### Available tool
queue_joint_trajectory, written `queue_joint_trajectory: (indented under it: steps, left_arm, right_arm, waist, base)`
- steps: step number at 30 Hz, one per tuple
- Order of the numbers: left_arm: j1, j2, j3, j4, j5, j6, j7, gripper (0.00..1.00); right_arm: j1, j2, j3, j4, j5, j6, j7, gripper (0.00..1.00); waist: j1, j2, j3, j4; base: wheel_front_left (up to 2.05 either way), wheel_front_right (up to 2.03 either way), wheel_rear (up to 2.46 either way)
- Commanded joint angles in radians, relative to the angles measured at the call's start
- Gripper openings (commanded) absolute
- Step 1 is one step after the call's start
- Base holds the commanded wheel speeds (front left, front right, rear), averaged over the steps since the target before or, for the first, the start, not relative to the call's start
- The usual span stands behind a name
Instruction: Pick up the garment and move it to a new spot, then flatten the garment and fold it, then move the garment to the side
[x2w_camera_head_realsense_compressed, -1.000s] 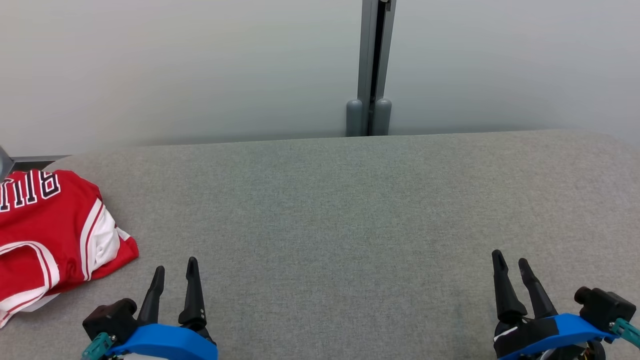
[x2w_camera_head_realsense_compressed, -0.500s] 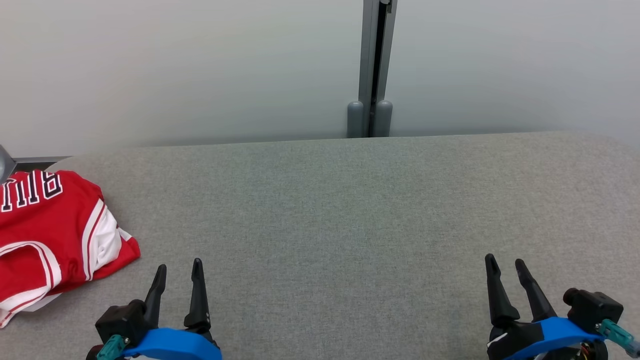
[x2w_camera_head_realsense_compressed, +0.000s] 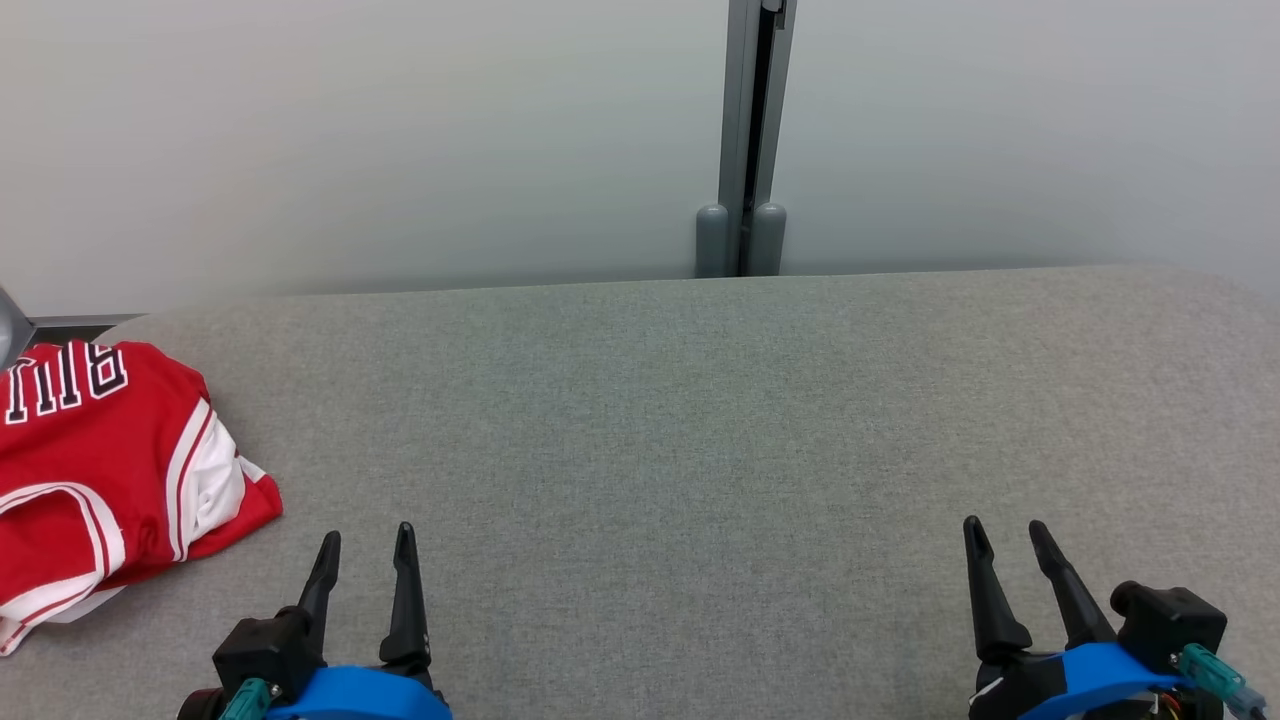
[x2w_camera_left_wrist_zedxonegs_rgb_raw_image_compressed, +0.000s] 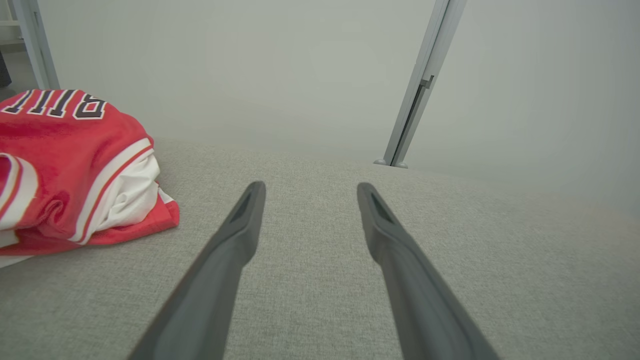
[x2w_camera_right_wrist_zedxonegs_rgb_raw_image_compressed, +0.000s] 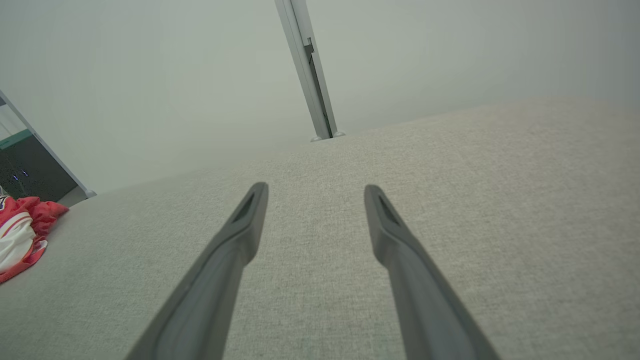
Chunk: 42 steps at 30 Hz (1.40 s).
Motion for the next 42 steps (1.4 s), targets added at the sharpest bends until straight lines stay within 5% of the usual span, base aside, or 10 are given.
queue_joint_trajectory:
  steps: [1,22,42]
  left_arm:
    - [0.002,0.000,-0.001,0.000,0.021,-0.001,-0.008,1.00]
    - [0.013,-0.015,0.012,0.030,0.123,0.005,-0.048,1.00]
    - [-0.004,-0.021,0.016,0.045,0.110,-0.002,-0.048,1.00]
  right_arm:
    - [0.003,-0.008,-0.003,0.002,-0.028,0.002,-0.010,1.00]
    - [0.000,-0.009,-0.003,0.034,-0.177,0.003,-0.048,1.00]
    - [0.017,-0.008,-0.014,0.025,-0.175,0.003,-0.048,1.00]
  waist:
    - [0.0000,-0.0001,0.000,0.000]
    - [0.0000,-0.0001,-0.010,0.004]
    - [0.0000,-0.0001,-0.012,0.029]
  base:
    - [0.00,0.00,0.00]
    - [0.00,0.00,0.00]
    - [0.00,0.00,0.00]
